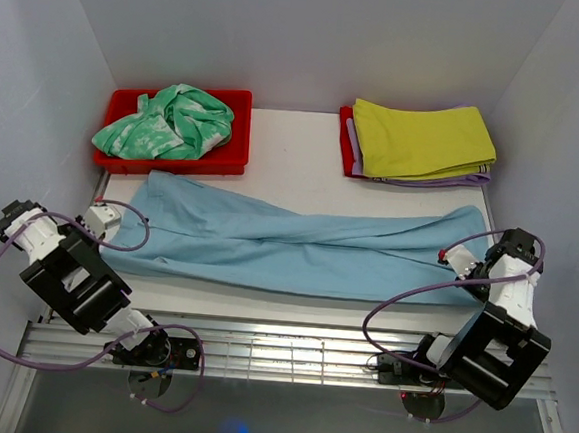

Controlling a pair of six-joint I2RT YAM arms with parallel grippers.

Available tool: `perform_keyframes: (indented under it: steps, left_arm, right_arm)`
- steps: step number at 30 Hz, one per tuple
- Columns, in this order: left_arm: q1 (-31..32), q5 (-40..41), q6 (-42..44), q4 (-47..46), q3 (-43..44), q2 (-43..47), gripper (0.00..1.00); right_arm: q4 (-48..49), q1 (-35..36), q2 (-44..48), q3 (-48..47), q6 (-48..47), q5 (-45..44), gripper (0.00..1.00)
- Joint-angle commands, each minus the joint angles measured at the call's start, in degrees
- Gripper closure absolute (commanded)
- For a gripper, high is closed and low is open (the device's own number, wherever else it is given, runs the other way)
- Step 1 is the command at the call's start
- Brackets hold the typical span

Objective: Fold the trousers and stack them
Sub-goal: Flatten the trousers out

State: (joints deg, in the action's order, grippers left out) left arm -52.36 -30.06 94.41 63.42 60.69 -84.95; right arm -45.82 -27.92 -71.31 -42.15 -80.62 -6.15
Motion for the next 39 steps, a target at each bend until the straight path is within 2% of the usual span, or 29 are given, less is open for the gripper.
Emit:
perform_keyframes:
  steps: [1,4,5,6,7,8,9,10,11,12,14,15,16,18,20,21,22,23,25,27,30,34,39]
  left_arm:
    - [-3.0,3.5,10.2,-0.1,-1.9,3.3,1.0]
    - [-4.8,6.8,15.1,-0.3,-6.0,4.5,1.0]
    - [-4.9,7.5,15.6,-0.2,-6.7,4.7,1.0]
    - [-4.9,8.6,16.4,0.6,-7.6,5.0,1.0]
    - [-4.9,9.0,16.9,1.2,-8.2,5.4,0.99]
    - [-4.9,9.1,17.1,1.5,-8.2,5.9,0.93]
    - [-4.9,8.9,17.2,1.8,-8.1,6.7,0.86]
    - [-4.9,7.3,16.9,2.3,-7.8,7.6,0.71]
    - [-5.0,5.8,16.5,2.8,-6.9,9.2,0.65]
    - [-5.0,4.0,15.8,3.6,-5.6,9.4,0.57]
    - [-5.0,-2.2,13.5,8.5,0.5,8.6,0.36]
    - [-5.0,-4.2,13.1,12.4,3.1,7.7,0.35]
    - [-4.9,-6.2,12.3,14.1,8.2,6.8,0.35]
    - [-4.7,-12.1,8.3,16.8,12.8,3.4,0.33]
    - [-2.5,-15.0,3.1,16.8,17.6,1.4,0.32]
    - [-1.4,-17.5,-3.1,16.2,18.8,0.1,0.31]
    - [1.5,-18.2,-8.6,12.2,19.8,-2.0,0.31]
    - [3.1,-18.7,-19.7,9.6,21.3,-3.3,0.31]
    - [7.4,-19.9,-30.4,2.7,22.3,-6.8,0.31]
    - [9.9,-21.0,-43.7,-3.3,22.9,-9.0,0.28]
    - [14.0,-20.7,-58.2,-11.7,22.1,-13.0,0.28]
    - [18.2,-17.1,-69.5,-20.2,20.6,-17.5,0.28]
    - [19.4,-12.2,-76.8,-26.6,20.2,-21.7,0.28]
  right_arm:
    - [-10.3,-5.1,5.1,3.9,-18.3,-3.5,0.92]
    - [-9.0,-6.0,6.4,7.7,-20.3,-4.7,0.92]
    - [-8.1,-6.0,6.4,8.9,-20.0,-4.7,0.89]
    - [-6.7,-6.0,6.1,9.5,-19.8,-5.0,0.75]
    - [-6.5,-6.0,5.8,9.2,-19.8,-5.2,0.65]
    - [-6.6,-6.0,5.6,8.6,-19.5,-5.3,0.53]
    - [-6.8,-6.0,5.3,7.4,-18.9,-4.9,0.41]
    - [-7.3,-6.0,4.6,5.6,-18.4,-3.1,0.32]
    - [-9.4,-6.0,4.2,1.2,-17.5,-1.9,0.13]
    - [-10.6,-6.0,3.5,-1.6,-16.9,-0.6,0.02]
    - [-13.4,-6.0,0.7,-7.3,-14.7,3.2,0.02]
    - [-16.7,-6.0,-1.9,-13.5,-13.9,5.5,0.02]
    - [-18.8,-6.0,-3.4,-16.7,-13.1,7.4,0.02]
    - [-22.2,-6.0,-6.4,-22.9,-10.7,10.7,0.02]
    - [-25.4,-5.7,-10.7,-31.2,-6.3,15.6,0.03]
    - [-25.3,-5.4,-12.1,-33.3,-4.3,16.9,0.04]
    - [-24.8,-4.4,-14.8,-36.9,-0.5,18.4,0.04]
    - [-24.0,-3.7,-16.0,-38.2,1.6,18.7,0.07]
    - [-21.2,-1.5,-18.7,-39.8,6.8,19.0,0.09]
    - [-16.4,1.4,-20.1,-39.6,8.9,17.0,0.12]
    - [-8.0,5.8,-20.6,-35.6,9.8,12.2,0.13]
    - [1.7,10.0,-23.6,-31.9,10.4,6.9,0.14]
    - [6.9,11.0,-30.5,-36.9,11.4,4.3,0.14]
